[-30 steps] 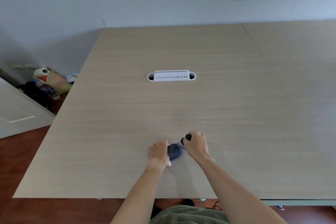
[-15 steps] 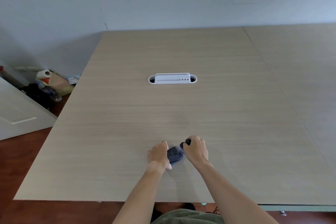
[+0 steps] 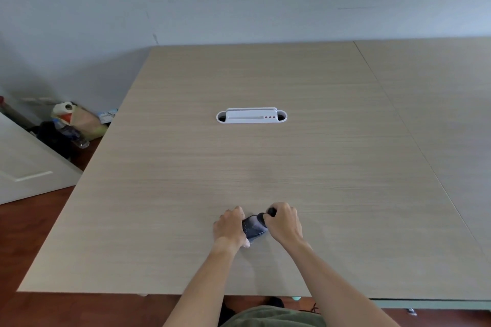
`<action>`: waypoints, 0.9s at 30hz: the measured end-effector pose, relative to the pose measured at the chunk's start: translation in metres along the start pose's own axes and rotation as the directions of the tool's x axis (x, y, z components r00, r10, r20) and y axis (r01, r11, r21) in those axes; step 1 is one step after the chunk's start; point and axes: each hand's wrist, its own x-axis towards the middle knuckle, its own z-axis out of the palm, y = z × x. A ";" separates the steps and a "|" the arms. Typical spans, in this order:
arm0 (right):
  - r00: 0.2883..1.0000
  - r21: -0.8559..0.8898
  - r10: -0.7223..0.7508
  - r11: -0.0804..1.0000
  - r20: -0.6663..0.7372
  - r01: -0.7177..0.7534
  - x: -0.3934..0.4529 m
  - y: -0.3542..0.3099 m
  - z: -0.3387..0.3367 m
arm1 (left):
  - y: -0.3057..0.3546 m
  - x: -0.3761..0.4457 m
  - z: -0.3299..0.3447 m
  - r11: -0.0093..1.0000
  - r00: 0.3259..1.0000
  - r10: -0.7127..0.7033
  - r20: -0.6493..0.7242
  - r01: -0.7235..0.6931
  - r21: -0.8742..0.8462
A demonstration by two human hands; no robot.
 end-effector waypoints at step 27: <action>0.991 -0.046 0.123 0.992 0.052 -0.120 -0.013 0.004 -0.011 | -0.002 0.003 0.004 0.999 1.000 -0.009 0.001 0.009 -0.039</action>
